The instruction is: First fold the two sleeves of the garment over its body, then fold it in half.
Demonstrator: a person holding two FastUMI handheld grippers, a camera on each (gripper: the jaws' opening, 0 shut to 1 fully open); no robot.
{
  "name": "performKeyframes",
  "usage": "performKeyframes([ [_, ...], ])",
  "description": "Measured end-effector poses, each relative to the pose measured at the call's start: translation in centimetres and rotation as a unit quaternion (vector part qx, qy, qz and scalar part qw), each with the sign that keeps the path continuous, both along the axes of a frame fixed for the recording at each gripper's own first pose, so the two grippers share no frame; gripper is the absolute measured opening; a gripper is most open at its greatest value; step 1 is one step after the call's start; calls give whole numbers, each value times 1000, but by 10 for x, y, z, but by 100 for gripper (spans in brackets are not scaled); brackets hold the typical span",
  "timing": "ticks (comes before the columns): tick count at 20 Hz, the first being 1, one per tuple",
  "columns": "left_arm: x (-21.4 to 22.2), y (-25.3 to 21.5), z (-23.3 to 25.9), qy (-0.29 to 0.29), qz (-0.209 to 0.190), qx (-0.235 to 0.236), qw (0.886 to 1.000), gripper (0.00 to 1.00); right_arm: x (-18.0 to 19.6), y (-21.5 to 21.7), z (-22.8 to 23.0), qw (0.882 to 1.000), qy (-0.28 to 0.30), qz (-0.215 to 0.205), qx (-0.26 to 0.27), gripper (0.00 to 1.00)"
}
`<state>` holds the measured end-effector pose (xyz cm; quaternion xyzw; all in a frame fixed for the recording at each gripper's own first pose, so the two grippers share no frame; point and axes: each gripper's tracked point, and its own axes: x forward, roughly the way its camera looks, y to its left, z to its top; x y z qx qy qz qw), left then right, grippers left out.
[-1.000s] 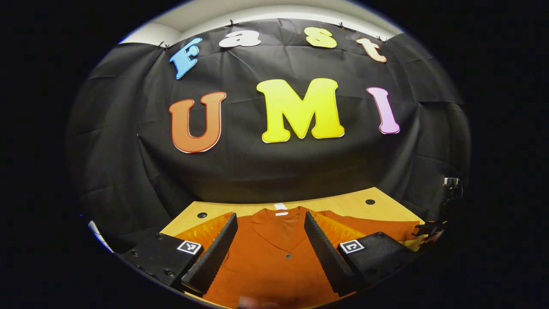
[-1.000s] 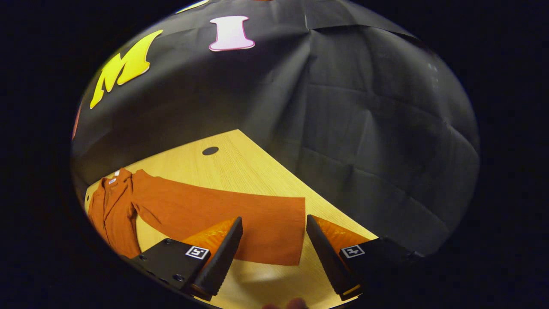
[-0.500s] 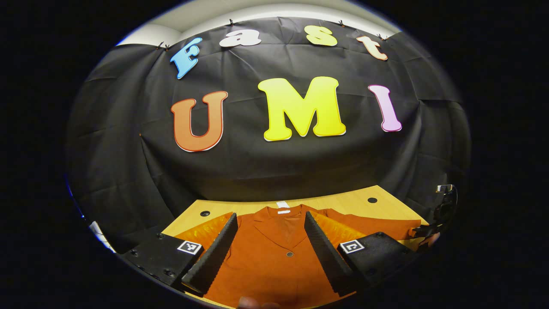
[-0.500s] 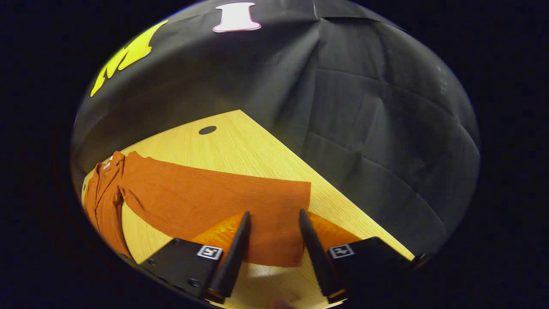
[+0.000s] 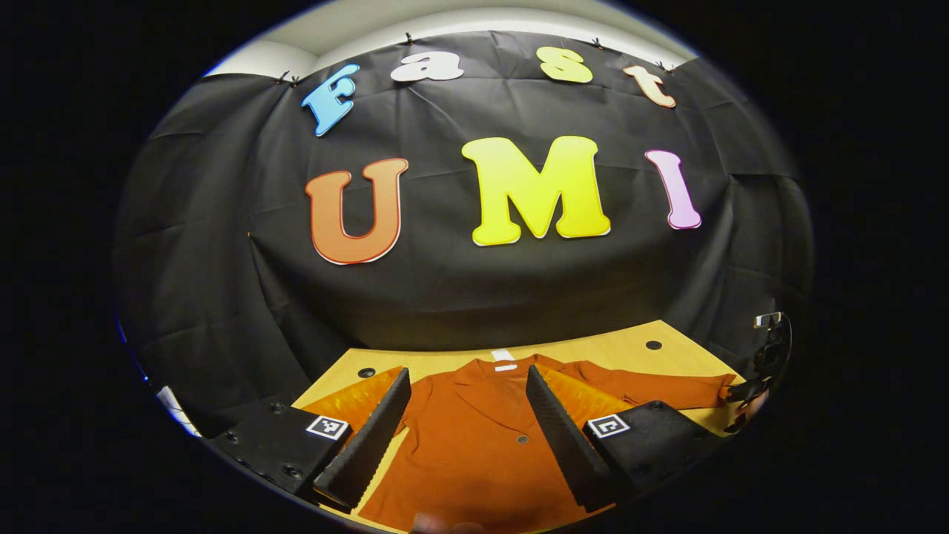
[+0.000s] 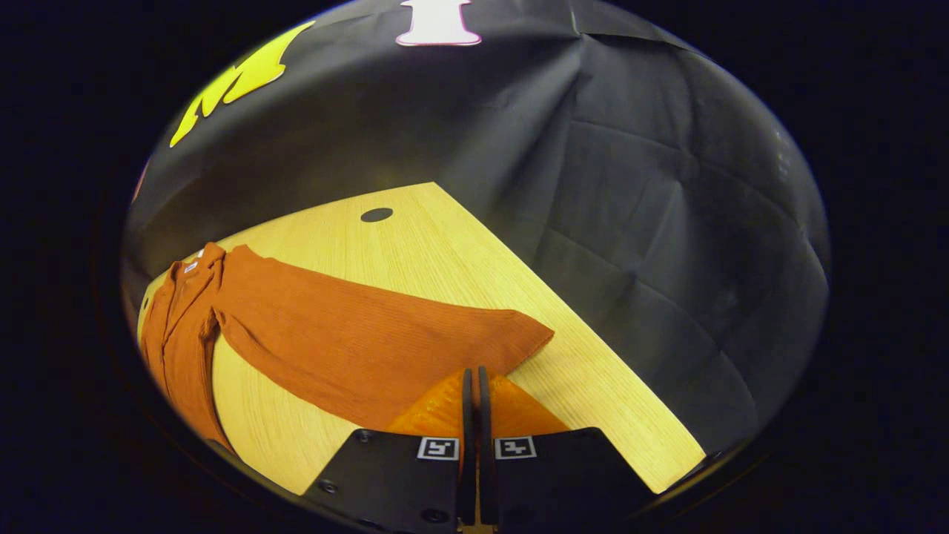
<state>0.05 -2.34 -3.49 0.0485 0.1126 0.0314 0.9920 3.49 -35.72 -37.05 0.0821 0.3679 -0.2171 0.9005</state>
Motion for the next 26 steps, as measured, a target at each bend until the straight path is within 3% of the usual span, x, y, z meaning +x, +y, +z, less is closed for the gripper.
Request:
performKeyframes([
  [6,0,44,-3,-10,24,-11,1000,100,22,1,77,998,-60,-16,-5,0],
  [13,7,88,-19,-18,34,-56,998,100,88,69,195,989,-137,54,-30,2],
  [20,-1,147,-28,-31,50,-76,995,100,168,201,287,968,-195,150,-42,2],
  [26,-31,222,-36,-35,102,-85,990,100,208,372,289,945,-201,257,-28,2],
])
